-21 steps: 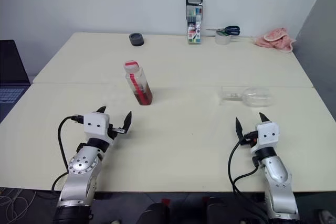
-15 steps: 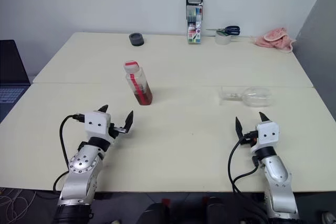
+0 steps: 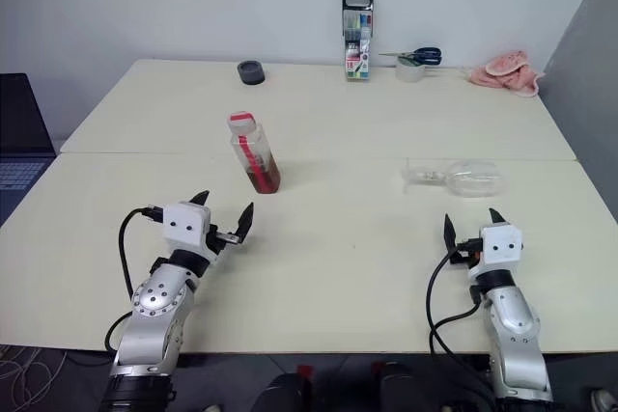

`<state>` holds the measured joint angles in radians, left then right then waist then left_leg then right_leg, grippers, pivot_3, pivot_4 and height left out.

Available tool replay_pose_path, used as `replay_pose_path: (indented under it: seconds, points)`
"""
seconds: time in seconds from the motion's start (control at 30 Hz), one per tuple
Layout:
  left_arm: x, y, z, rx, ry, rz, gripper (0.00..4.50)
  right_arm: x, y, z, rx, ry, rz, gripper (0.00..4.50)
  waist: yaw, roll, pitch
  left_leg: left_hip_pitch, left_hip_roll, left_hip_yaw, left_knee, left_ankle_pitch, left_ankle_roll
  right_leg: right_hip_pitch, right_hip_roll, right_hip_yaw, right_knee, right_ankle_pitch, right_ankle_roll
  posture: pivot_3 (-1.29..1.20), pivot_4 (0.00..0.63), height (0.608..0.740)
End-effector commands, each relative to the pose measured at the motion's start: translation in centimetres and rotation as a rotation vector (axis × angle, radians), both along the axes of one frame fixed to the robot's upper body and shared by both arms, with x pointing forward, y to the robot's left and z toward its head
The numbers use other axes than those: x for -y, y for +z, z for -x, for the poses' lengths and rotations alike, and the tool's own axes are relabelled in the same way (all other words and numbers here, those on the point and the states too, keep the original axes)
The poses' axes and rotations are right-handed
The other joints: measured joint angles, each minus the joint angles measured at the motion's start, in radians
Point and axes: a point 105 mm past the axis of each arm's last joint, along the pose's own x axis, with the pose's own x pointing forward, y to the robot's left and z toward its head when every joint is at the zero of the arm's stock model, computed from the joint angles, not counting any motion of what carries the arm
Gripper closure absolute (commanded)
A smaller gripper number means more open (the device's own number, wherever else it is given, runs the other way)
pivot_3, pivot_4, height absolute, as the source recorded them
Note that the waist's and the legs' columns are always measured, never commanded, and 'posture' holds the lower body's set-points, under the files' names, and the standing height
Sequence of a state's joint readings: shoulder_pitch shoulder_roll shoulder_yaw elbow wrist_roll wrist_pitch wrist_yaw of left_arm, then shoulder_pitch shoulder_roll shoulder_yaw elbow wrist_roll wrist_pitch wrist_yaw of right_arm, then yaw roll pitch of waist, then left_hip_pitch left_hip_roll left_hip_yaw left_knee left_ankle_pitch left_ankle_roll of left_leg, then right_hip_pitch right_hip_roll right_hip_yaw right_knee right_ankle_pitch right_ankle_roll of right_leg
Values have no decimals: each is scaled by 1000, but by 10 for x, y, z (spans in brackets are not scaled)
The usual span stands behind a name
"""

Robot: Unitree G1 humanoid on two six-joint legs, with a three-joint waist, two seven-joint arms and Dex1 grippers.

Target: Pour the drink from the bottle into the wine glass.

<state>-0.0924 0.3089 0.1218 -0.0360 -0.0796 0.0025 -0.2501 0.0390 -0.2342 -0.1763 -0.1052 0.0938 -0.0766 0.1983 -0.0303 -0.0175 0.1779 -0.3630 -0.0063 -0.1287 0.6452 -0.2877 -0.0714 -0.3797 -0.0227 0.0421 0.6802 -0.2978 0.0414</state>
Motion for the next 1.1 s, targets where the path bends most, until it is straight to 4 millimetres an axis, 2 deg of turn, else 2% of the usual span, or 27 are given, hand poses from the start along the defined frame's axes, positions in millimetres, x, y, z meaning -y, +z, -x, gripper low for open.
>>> replay_pose_path:
  seconds: [0.03, 0.43, 0.73, 0.9, 1.0, 1.1]
  points:
    - [6, 14, -2, 42, -28, 8, 26, 3, 13, 0, 55, -8, 14, 0, 0, 0, 0, 0, 0, 0, 0, 0, 0, 0, 0, 0, 0, 0, 0, 0, 150, 740]
    - [20, 21, 4, 65, -117, 83, 26, 1, 16, -3, 61, 25, 14, 0, 0, 0, 0, 0, 0, 0, 0, 0, 0, 0, 0, 0, 0, 0, 0, 0, 150, 740]
    - [23, 22, -4, 63, -77, 74, 26, -3, 21, -2, 56, 116, 32, 0, 0, 0, 0, 0, 0, 0, 0, 0, 0, 0, 0, 0, 0, 0, 0, 0, 150, 740]
    - [21, 23, -14, 41, -10, 100, 26, -46, 33, 8, 1, 434, 10, 0, -1, 0, 0, 0, 0, 0, 0, 0, 0, 0, 0, 0, 0, 0, 0, 0, 150, 740]
    - [22, 26, -21, 28, 17, 120, 26, -75, 55, 17, -25, 639, -24, 0, -1, 0, 0, 0, 0, 0, 0, 0, 0, 0, 0, 0, 0, 0, 0, 0, 150, 740]
    - [23, 30, -26, 23, 35, 139, 26, -90, 68, 22, -39, 748, -14, 0, 1, 0, 0, 0, 0, -1, 1, 0, 0, 1, 0, -1, 0, 0, 0, 0, 150, 740]
